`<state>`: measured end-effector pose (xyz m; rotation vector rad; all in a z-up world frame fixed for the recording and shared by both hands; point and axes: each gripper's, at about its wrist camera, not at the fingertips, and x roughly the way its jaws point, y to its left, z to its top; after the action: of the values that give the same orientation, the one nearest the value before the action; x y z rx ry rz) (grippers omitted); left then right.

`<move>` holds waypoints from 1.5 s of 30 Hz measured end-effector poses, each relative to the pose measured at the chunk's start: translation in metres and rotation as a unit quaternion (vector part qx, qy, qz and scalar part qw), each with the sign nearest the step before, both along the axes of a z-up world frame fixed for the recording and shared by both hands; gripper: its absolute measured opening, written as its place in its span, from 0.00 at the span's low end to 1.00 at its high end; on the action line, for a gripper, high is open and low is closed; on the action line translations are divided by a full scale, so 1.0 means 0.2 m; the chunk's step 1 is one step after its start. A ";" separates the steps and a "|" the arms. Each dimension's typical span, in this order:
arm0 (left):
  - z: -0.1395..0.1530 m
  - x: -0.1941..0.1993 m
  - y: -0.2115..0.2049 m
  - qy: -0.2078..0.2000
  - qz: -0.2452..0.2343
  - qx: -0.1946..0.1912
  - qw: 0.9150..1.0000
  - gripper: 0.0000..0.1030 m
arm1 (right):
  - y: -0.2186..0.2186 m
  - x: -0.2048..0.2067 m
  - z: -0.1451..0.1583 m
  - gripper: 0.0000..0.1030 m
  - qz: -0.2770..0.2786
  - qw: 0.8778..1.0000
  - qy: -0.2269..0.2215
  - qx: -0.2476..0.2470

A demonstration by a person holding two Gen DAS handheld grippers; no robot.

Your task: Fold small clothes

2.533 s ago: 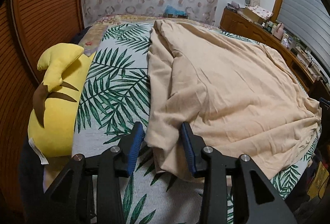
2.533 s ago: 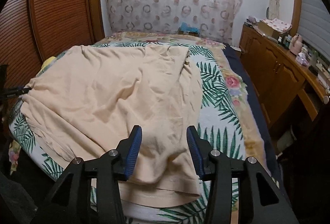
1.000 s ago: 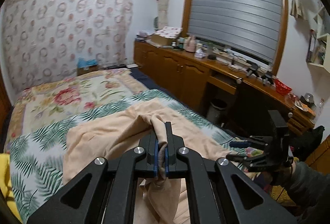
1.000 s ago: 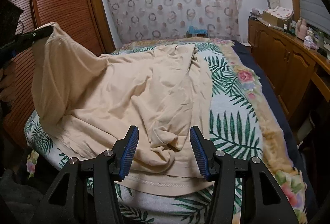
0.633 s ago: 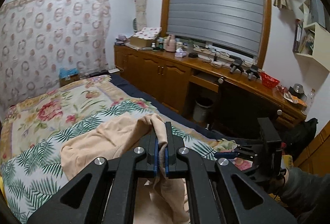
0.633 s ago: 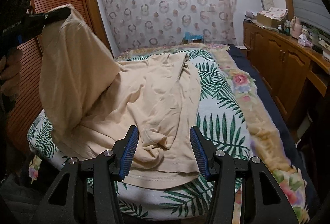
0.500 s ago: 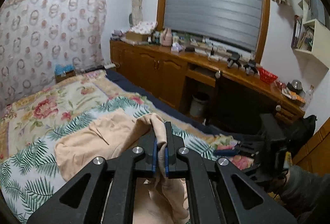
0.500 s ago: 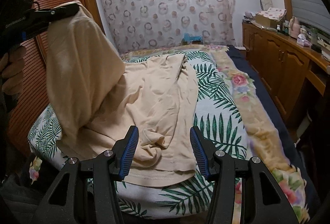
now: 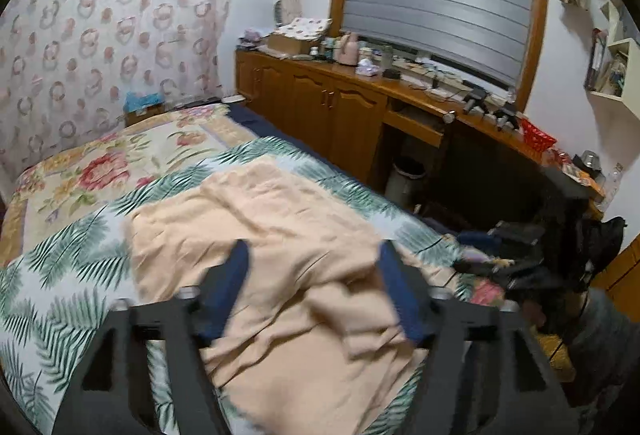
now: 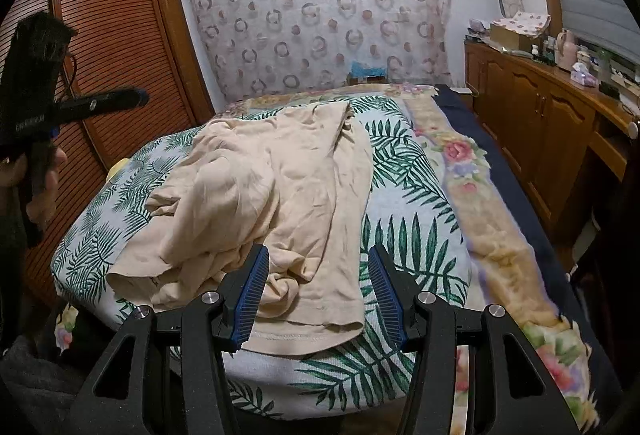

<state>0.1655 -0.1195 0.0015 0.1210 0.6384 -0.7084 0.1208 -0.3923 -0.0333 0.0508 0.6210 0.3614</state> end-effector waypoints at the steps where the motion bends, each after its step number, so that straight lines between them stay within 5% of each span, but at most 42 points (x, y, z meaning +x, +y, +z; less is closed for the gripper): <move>1: -0.02 0.00 0.03 -0.001 0.007 0.006 1.000 0.73 | 0.01 0.01 0.01 0.52 0.002 1.000 -0.001 -0.001; 7: -0.25 0.03 0.26 0.026 0.073 0.057 0.995 0.73 | 0.10 0.04 0.02 0.52 0.019 1.000 -0.006 -0.004; 14: -0.42 0.11 0.42 0.071 0.105 0.063 0.990 0.72 | 0.31 0.07 0.06 0.52 0.048 0.999 -0.017 -0.019; 20: -0.50 0.18 0.40 0.100 0.084 0.070 0.989 0.44 | 0.46 0.14 0.07 0.52 0.068 0.997 -0.022 -0.036; 26: -0.57 0.22 0.37 0.108 0.075 0.084 0.988 0.41 | 0.53 0.26 0.00 0.52 0.078 0.996 0.000 -0.044; 28: -0.56 0.22 0.36 0.110 0.069 0.074 0.989 0.31 | 0.55 0.29 -0.02 0.52 0.081 0.996 0.011 -0.043; 30: -0.55 0.23 0.37 0.108 0.068 0.068 0.989 0.09 | 0.57 0.31 -0.04 0.52 0.088 0.995 0.020 -0.042; 35: -0.44 0.22 0.32 0.077 0.071 0.053 0.993 0.05 | 0.62 0.37 -0.08 0.52 0.092 0.993 0.028 -0.066; 36: -0.40 0.22 0.31 0.069 0.073 0.047 0.994 0.05 | 0.61 0.38 -0.08 0.49 0.096 0.993 0.026 -0.065; 37: -0.35 0.23 0.30 0.059 0.074 0.040 0.995 0.05 | 0.60 0.39 -0.09 0.31 0.101 0.993 0.028 -0.061; 39: -0.26 0.26 0.27 0.036 0.078 0.030 0.996 0.05 | 0.57 0.40 -0.08 0.16 0.109 0.992 0.032 -0.056; 45: 0.02 0.50 0.12 -0.016 0.072 0.008 0.997 0.05 | 0.42 0.40 -0.04 0.10 0.105 0.994 0.027 -0.028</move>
<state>0.2655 -0.0961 0.0054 0.1005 0.6157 -0.5613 0.2000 -0.3081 -0.0404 -0.0581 0.6915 0.5468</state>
